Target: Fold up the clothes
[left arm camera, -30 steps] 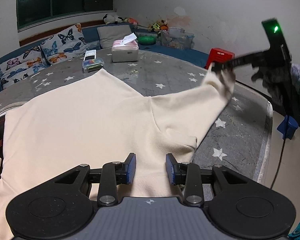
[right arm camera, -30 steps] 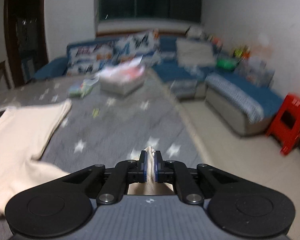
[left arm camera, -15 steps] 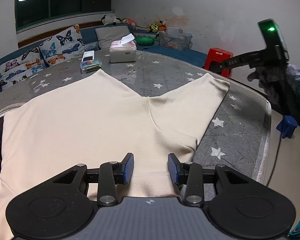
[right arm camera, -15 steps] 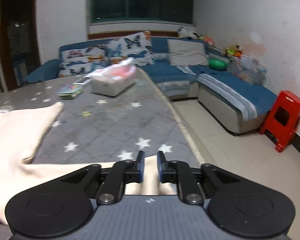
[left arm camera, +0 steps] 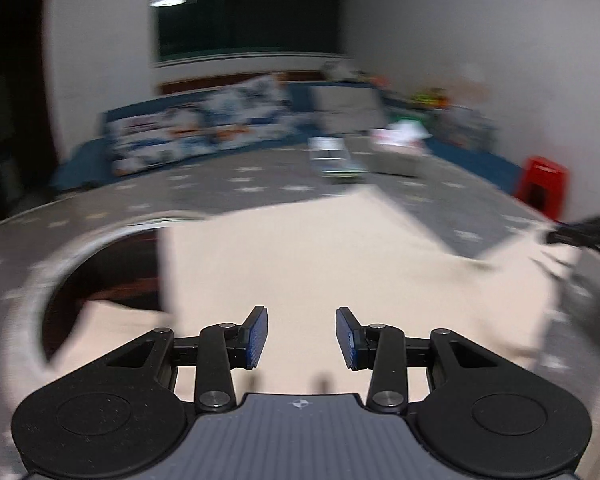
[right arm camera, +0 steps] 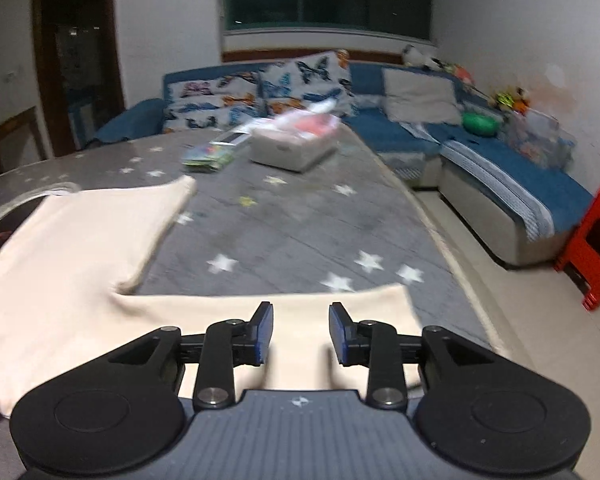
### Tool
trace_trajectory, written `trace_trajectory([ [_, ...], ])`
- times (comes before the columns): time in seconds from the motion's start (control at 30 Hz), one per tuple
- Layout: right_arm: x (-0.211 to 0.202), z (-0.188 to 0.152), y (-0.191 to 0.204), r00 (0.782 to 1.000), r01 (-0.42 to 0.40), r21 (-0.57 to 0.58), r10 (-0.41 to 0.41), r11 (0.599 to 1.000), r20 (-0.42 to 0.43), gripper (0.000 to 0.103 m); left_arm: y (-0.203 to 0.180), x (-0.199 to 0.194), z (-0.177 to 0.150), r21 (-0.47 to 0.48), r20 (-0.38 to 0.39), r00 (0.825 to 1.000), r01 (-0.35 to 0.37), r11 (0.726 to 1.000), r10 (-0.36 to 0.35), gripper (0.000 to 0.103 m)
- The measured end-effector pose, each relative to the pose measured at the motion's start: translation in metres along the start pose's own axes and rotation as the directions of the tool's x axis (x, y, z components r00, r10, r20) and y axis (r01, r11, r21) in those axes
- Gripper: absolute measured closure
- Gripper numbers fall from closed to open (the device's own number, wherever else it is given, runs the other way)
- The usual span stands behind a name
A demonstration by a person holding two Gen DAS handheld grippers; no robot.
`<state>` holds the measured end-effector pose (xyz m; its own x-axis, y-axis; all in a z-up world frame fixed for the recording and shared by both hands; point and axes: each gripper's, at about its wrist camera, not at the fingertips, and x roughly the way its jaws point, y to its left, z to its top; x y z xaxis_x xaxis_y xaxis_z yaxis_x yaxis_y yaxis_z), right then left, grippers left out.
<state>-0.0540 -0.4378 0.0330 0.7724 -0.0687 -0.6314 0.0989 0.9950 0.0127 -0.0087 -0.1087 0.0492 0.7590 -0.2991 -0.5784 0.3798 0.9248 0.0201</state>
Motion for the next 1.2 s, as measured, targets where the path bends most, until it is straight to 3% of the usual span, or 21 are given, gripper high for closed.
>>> trace_trajectory([
  [0.1, 0.001, 0.003, 0.016, 0.999, -0.043, -0.023, 0.043, 0.999, 0.001, 0.072, 0.031, 0.012, 0.003, -0.038, -0.022, 0.993, -0.114, 0.993, 0.114, 0.064],
  [0.23, 0.005, 0.003, 0.040, 0.995, -0.099, -0.052, 0.099, 0.994, -0.011, 0.072, 0.061, 0.037, 0.000, -0.062, -0.089, 0.978, -0.194, 0.979, 0.189, 0.064],
  [0.53, 0.012, 0.003, 0.071, 0.987, -0.163, -0.096, 0.160, 0.982, -0.036, 0.071, 0.077, 0.057, -0.007, -0.079, -0.123, 0.978, -0.177, 0.981, 0.167, 0.066],
  [0.6, 0.012, 0.003, 0.075, 0.985, -0.169, -0.103, 0.166, 0.980, -0.040, 0.071, 0.076, 0.059, -0.006, -0.078, -0.120, 0.979, -0.176, 0.981, 0.166, 0.072],
  [0.67, 0.013, 0.002, 0.078, 0.984, -0.175, -0.108, 0.171, 0.979, -0.042, 0.071, 0.076, 0.060, -0.005, -0.078, -0.114, 0.980, -0.173, 0.982, 0.164, 0.089],
  [0.83, 0.007, 0.006, 0.084, 0.983, -0.185, -0.129, 0.183, 0.974, -0.031, 0.071, 0.091, 0.045, -0.003, -0.159, -0.059, 0.983, -0.183, 0.970, 0.175, 0.098],
  [0.97, 0.000, 0.009, 0.088, 0.981, -0.192, -0.141, 0.191, 0.971, -0.020, 0.071, 0.118, 0.011, -0.002, -0.292, 0.017, 0.975, -0.207, 0.934, 0.221, 0.099],
  [1.2, -0.010, 0.013, 0.110, 0.967, -0.252, -0.194, 0.252, 0.948, -0.023, 0.071, 0.169, -0.053, -0.024, -0.467, 0.068, 0.933, -0.284, 0.837, 0.354, 0.099],
])
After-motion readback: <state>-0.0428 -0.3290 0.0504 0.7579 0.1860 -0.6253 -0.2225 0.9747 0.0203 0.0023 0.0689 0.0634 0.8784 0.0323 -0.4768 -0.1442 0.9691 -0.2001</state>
